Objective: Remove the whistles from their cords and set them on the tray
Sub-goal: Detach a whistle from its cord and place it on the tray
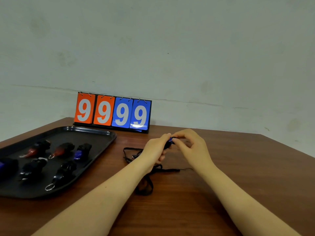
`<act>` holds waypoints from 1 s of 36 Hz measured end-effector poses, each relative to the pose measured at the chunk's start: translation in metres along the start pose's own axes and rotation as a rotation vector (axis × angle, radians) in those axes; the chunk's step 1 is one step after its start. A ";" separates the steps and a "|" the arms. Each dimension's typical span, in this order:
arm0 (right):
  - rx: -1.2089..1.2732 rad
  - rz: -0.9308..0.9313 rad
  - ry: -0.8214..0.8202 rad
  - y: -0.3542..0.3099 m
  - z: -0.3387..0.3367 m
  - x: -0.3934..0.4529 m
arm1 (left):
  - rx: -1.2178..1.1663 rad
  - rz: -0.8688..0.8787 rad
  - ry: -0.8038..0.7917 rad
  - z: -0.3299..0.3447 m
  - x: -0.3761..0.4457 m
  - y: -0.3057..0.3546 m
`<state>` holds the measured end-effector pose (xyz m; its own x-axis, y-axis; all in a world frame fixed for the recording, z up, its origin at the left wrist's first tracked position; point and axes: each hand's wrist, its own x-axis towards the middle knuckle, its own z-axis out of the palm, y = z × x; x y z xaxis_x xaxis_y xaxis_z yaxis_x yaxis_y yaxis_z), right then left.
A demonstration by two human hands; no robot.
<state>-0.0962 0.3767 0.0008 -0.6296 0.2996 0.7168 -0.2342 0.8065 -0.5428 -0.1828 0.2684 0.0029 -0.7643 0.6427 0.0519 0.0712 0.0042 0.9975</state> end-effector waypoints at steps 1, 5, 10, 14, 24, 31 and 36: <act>0.037 0.028 -0.015 0.000 0.000 0.000 | 0.008 -0.003 0.002 0.000 0.000 -0.001; 0.199 0.152 -0.078 -0.002 0.000 0.001 | -0.087 -0.056 -0.004 0.000 0.003 -0.001; 0.377 0.273 -0.022 -0.001 0.002 0.003 | -0.128 -0.102 -0.014 -0.001 0.001 0.009; 0.553 0.405 0.002 0.000 0.003 0.003 | -0.110 -0.161 0.026 -0.001 0.004 0.011; 0.939 0.503 -0.009 -0.004 -0.002 0.006 | -0.212 -0.041 -0.059 -0.001 0.000 0.009; 0.748 0.433 0.003 -0.004 -0.001 0.005 | -0.077 0.146 -0.091 -0.002 -0.006 0.001; 0.700 0.441 0.032 -0.008 0.001 0.003 | -0.131 0.137 -0.089 -0.002 -0.006 0.003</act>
<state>-0.0974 0.3708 0.0066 -0.7528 0.5370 0.3807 -0.3842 0.1112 -0.9165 -0.1793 0.2628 0.0053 -0.6933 0.6954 0.1891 0.0823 -0.1843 0.9794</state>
